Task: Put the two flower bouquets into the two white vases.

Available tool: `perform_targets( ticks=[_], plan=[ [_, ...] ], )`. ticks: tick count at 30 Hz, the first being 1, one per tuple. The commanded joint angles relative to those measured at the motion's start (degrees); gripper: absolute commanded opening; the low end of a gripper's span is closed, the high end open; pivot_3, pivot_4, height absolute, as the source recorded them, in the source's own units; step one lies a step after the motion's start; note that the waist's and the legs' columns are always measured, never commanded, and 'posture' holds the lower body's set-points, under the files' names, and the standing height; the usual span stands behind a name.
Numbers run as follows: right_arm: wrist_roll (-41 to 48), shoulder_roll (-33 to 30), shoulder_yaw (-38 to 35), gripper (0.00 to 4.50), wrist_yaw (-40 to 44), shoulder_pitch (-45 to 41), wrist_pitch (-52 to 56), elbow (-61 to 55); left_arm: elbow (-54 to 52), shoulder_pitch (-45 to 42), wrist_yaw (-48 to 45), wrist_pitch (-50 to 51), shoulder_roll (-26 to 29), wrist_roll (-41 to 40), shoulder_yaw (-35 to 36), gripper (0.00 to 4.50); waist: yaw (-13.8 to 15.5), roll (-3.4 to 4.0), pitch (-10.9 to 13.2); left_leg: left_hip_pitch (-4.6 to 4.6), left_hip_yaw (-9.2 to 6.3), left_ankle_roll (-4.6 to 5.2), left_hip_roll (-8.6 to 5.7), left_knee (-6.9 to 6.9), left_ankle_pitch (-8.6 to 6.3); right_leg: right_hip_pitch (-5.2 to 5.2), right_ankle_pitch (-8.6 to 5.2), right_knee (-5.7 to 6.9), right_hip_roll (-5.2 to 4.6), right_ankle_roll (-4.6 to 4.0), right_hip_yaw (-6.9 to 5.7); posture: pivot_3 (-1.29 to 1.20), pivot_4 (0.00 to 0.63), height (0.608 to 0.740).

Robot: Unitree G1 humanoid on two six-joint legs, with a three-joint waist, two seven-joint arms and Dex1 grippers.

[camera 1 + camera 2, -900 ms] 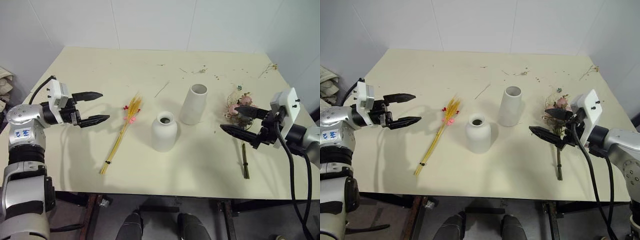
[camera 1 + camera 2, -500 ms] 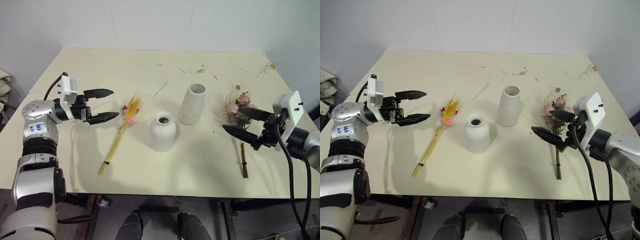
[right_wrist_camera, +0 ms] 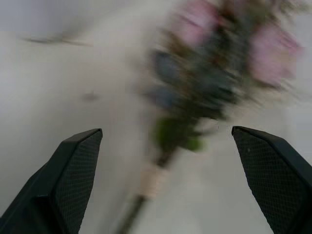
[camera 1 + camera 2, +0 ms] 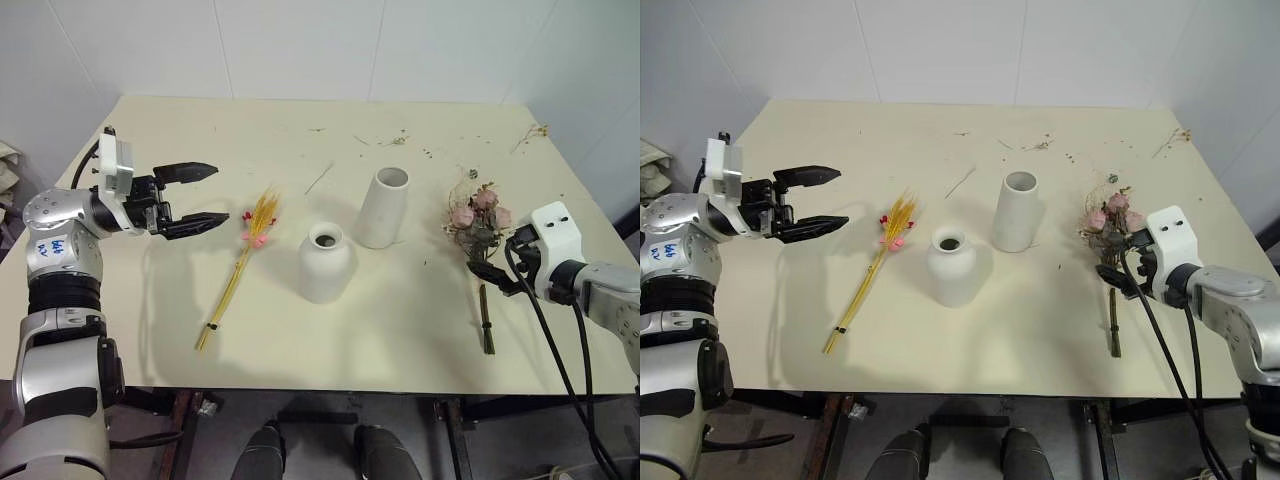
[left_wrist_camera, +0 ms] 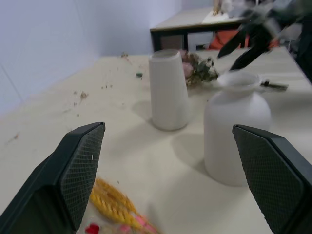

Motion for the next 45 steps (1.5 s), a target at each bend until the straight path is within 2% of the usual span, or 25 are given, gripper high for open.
perform_targets(
  ticks=[1, 5, 12, 15, 25, 27, 38, 41, 45],
  plan=[
    [-0.9, 0.8, 1.8, 4.5, 0.2, -1.9, 3.6, 1.2, -7.6, 3.0, 0.9, 4.6, 2.0, -2.9, 1.5, 4.47, -0.3, 0.0, 0.0, -0.01, 0.0, 0.0, 0.01, -0.04, 0.0, -0.02, -0.01, 0.01, 0.01, 0.0, 0.0, 0.0, 0.15, 0.74],
    [-1.2, 2.8, 1.5, 4.5, -1.3, -3.7, 7.7, 2.9, -13.0, 6.2, 2.8, 8.3, 4.3, -3.8, 2.5, 4.47, -0.7, 0.0, 0.0, -0.04, 0.0, 0.04, 0.01, -0.05, -0.02, -0.06, -0.04, 0.05, 0.02, 0.03, 0.02, 0.0, 0.15, 0.74],
    [-3.6, 5.2, 4.1, 4.5, -0.4, -5.1, 6.3, 6.2, -18.3, 7.6, 5.4, 12.8, 7.0, -5.7, 3.7, 4.47, -0.7, 0.0, 0.0, 0.01, 0.01, 0.04, 0.03, 0.01, -0.02, -0.05, -0.04, 0.09, 0.07, 0.02, 0.04, 0.0, 0.15, 0.74],
    [-4.6, 6.5, 3.8, 3.92, -1.1, -7.5, 6.6, 9.5, -18.9, 7.4, 6.1, 13.7, 7.4, -5.9, 3.6, 4.5, -0.7, 0.0, 0.0, 0.01, 0.02, 0.04, 0.03, 0.08, -0.02, -0.02, -0.01, 0.07, 0.08, 0.02, 0.06, 0.0, 0.15, 0.74],
    [-7.5, 8.5, 2.2, 0.64, -2.7, -9.3, 5.1, 10.6, -19.2, 6.3, 6.7, 17.5, 7.2, -6.6, 2.6, 4.5, -0.7, 0.0, 0.0, 0.0, 0.02, 0.04, 0.02, 0.03, -0.02, -0.03, 0.0, 0.06, 0.08, 0.03, 0.07, 0.0, 0.15, 0.74],
    [-8.3, 8.7, 1.8, 0.09, -3.3, -10.1, 3.7, 10.5, -18.4, 5.9, 5.8, 18.8, 7.4, -6.5, 1.8, 4.5, -0.6, 0.0, 0.0, 0.0, 0.03, 0.04, 0.02, 0.03, -0.02, -0.03, 0.0, 0.06, 0.08, 0.04, 0.07, 0.0, 0.15, 0.74],
    [-13.7, 9.1, -0.1, 0.09, -6.0, -20.1, -10.5, 11.4, -12.3, 0.8, 3.8, 16.1, 3.3, -5.7, 0.4, 4.5, -0.9, 0.03, 0.0, -0.01, 0.05, 0.04, 0.02, -0.07, -0.02, -0.12, -0.01, 0.06, 0.09, 0.03, 0.07, 0.0, 0.15, 0.74],
    [-14.4, 11.3, -0.5, 0.09, -5.6, -23.3, -19.8, 12.9, -10.8, 0.0, 3.2, 15.3, 3.1, -5.8, 0.5, 4.5, -0.9, 0.03, 0.0, -0.03, 0.06, 0.04, 0.03, -0.11, -0.02, -0.16, -0.02, 0.06, 0.09, 0.04, 0.08, 0.0, 0.15, 0.74],
    [-16.5, 16.7, -0.2, 0.09, -9.2, -28.9, -29.2, 16.5, -8.2, -1.6, 2.8, 12.9, 2.2, -5.9, 1.1, 4.5, -1.1, 0.05, 0.0, -0.02, 0.06, 0.04, 0.03, -0.12, -0.02, -0.17, -0.02, 0.11, 0.09, 0.05, 0.08, 0.0, 0.15, 0.74]
  ],
)
